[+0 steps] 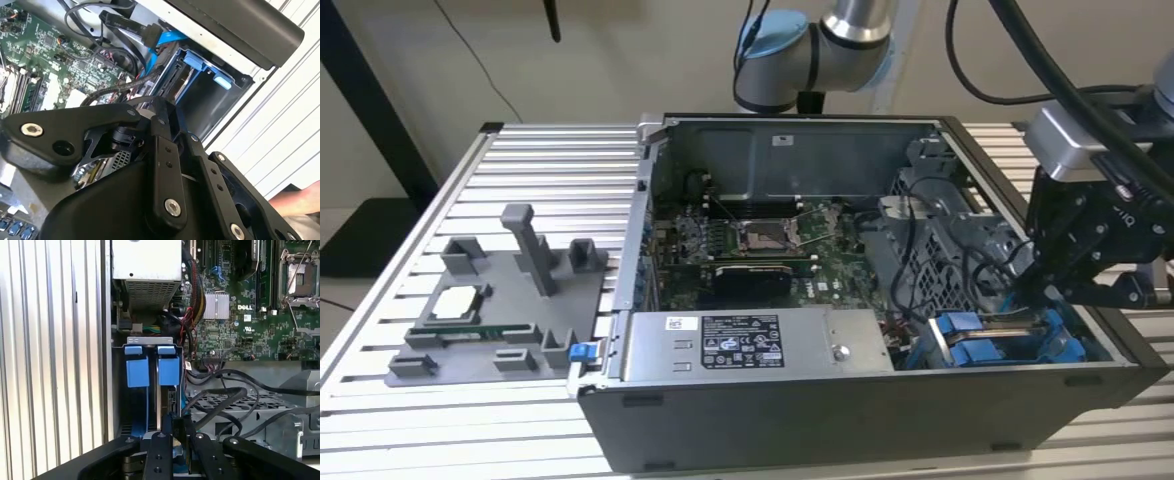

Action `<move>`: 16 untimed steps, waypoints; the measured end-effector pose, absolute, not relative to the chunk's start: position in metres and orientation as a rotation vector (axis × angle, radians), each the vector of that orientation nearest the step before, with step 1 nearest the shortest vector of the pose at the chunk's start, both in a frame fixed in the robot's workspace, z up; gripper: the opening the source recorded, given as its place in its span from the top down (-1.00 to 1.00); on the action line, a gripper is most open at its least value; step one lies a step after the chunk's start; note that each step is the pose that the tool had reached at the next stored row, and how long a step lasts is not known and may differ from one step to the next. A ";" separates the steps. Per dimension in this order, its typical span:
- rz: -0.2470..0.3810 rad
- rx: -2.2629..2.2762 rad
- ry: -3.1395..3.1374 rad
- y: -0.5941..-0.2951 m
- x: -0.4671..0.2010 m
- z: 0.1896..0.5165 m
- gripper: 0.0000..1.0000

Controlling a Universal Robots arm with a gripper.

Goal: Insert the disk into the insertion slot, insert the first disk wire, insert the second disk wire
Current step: 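Insert the first disk wire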

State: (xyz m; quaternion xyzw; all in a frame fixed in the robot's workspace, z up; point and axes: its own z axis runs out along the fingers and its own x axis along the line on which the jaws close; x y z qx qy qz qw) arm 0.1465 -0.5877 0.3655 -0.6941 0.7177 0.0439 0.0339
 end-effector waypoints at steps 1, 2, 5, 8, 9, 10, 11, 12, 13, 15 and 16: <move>0.137 -2.135 2.208 -0.588 0.148 0.364 1.00; 0.138 -2.136 2.209 -0.589 0.150 0.363 1.00; 0.140 -2.136 2.209 -0.589 0.153 0.360 1.00; 0.140 -2.135 2.208 -0.589 0.157 0.356 1.00; 0.141 -2.135 2.208 -0.589 0.157 0.354 1.00; 0.140 -2.135 2.208 -0.590 0.157 0.352 1.00; 0.140 -2.135 2.208 -0.590 0.157 0.351 1.00; 0.140 -2.135 2.208 -0.589 0.157 0.349 1.00; 0.140 -2.135 2.208 -0.589 0.157 0.348 1.00; 0.141 -2.135 2.208 -0.587 0.157 0.346 1.00; 0.142 -2.134 2.208 -0.586 0.157 0.345 1.00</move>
